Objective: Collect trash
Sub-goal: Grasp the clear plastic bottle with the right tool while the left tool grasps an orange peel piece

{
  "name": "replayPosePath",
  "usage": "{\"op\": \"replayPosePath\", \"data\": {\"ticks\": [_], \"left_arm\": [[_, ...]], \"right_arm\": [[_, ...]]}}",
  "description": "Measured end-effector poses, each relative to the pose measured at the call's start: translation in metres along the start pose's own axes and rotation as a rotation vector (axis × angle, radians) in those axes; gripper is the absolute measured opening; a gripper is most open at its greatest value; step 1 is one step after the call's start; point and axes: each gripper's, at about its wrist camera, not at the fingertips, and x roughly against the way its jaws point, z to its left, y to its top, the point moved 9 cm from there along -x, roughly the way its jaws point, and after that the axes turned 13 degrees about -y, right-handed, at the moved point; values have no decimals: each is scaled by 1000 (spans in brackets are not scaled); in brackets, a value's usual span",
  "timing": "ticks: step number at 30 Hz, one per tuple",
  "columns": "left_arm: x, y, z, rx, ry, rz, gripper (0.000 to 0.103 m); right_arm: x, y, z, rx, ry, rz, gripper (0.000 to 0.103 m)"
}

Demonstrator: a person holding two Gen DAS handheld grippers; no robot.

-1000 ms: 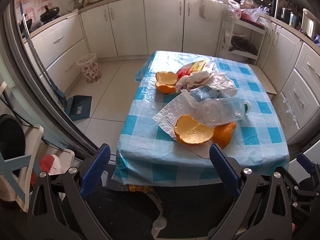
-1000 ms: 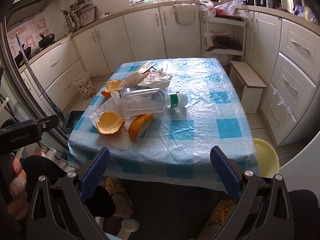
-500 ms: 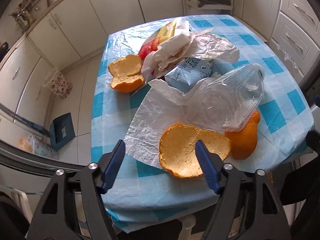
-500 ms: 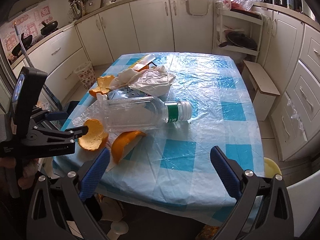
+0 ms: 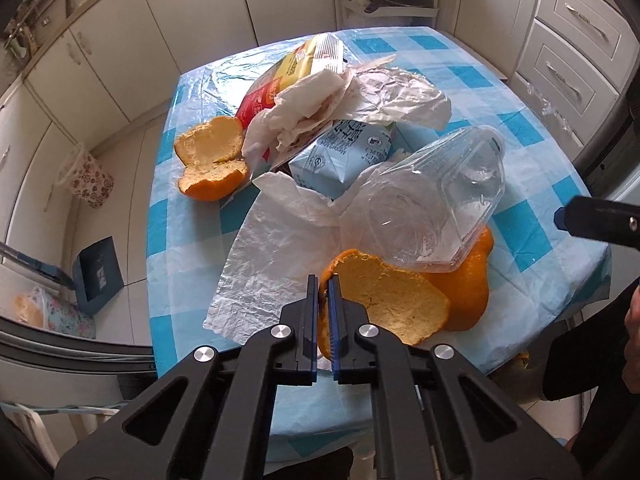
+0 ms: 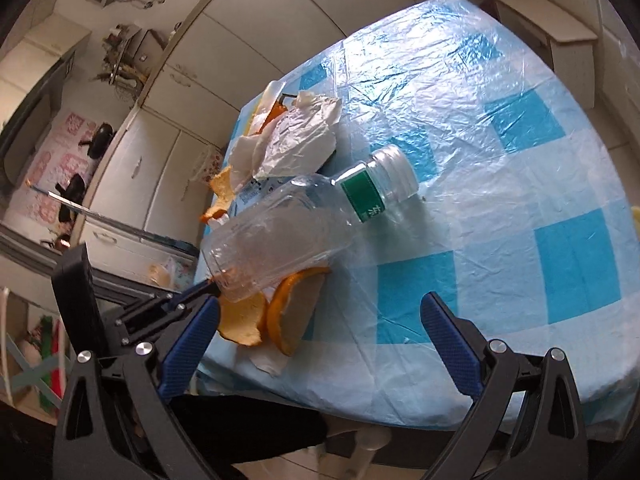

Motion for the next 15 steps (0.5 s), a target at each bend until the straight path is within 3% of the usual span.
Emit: {"op": "replayPosePath", "data": {"ticks": [8,15], "left_arm": [[13,-6,-2,5,-21,-19,5],[15,-10,-10,-6,-46,-19,5]], "right_arm": [[-22,17,19,-319,110,103,96],[-38,33,25,-471,92,109,96]]}}
